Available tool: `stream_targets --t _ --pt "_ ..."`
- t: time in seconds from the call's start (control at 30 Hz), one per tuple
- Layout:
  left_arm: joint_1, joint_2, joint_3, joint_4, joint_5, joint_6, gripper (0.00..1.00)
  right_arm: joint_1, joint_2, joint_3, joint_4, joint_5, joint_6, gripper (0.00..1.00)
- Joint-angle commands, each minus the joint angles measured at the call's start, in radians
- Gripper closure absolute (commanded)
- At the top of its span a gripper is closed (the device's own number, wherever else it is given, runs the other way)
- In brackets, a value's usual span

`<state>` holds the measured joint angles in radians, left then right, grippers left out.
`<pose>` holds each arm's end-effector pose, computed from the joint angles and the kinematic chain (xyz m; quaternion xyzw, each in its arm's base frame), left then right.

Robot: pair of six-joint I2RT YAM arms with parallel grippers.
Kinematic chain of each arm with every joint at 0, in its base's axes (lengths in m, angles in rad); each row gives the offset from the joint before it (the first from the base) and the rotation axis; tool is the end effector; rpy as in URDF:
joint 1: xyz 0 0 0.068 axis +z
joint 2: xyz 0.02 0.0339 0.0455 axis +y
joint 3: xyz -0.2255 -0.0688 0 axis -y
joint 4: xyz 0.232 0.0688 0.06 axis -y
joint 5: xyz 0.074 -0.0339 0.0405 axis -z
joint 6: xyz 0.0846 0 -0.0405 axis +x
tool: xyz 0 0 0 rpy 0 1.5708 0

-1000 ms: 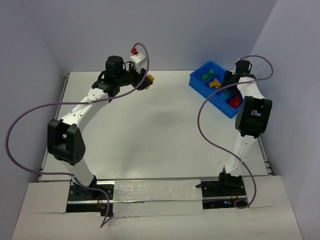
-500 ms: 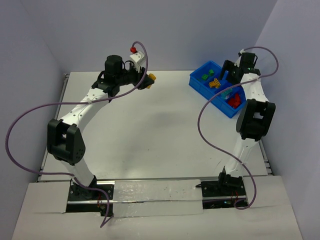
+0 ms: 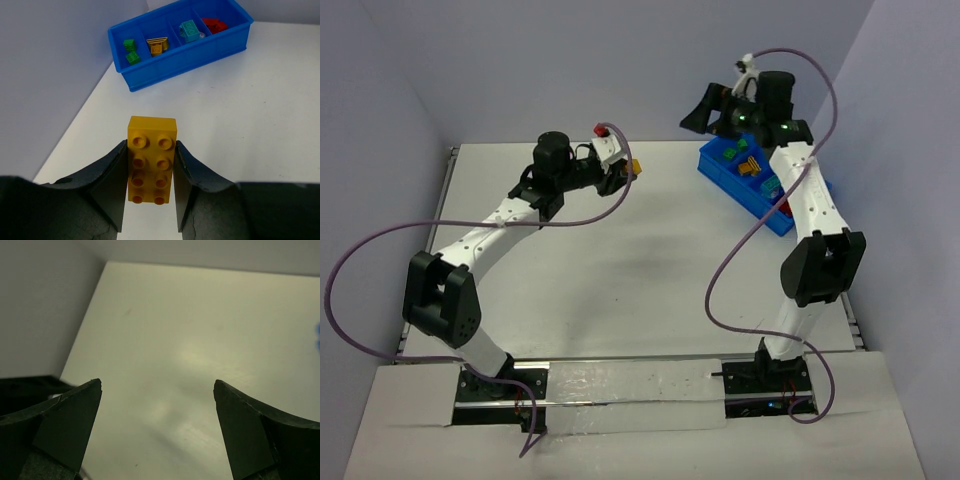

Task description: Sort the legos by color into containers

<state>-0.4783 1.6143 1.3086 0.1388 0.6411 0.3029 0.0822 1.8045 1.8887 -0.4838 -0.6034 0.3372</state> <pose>0.3398 -0.2331 0.3026 0.4641 0.5926 -0.2933 0.5894 0.4253 0.0832 0.3563 -0.0617 0.8102 0.3521 0.4646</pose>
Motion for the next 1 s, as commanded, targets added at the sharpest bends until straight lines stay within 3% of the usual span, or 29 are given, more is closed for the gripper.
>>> stream_targets --t 0.0,0.17,0.6,0.9,0.97 --pt "-0.009 -0.052 -0.007 0.103 -0.001 0.078 1.00 0.109 -0.059 -0.047 0.011 -0.143 -0.006 0.00" --pt "-0.027 -0.068 -0.023 0.117 0.025 0.059 1.00 0.178 -0.063 -0.059 0.010 -0.223 -0.068 0.01" --pt "-0.060 -0.099 -0.060 0.124 0.023 0.024 1.00 0.264 -0.079 -0.079 -0.041 -0.305 -0.187 0.16" --pt "-0.060 -0.096 -0.054 0.154 0.002 0.011 1.00 0.269 -0.089 -0.120 -0.075 -0.294 -0.213 0.26" --pt "-0.060 -0.092 -0.051 0.151 0.001 0.012 1.00 0.271 -0.097 -0.142 -0.067 -0.292 -0.204 0.34"
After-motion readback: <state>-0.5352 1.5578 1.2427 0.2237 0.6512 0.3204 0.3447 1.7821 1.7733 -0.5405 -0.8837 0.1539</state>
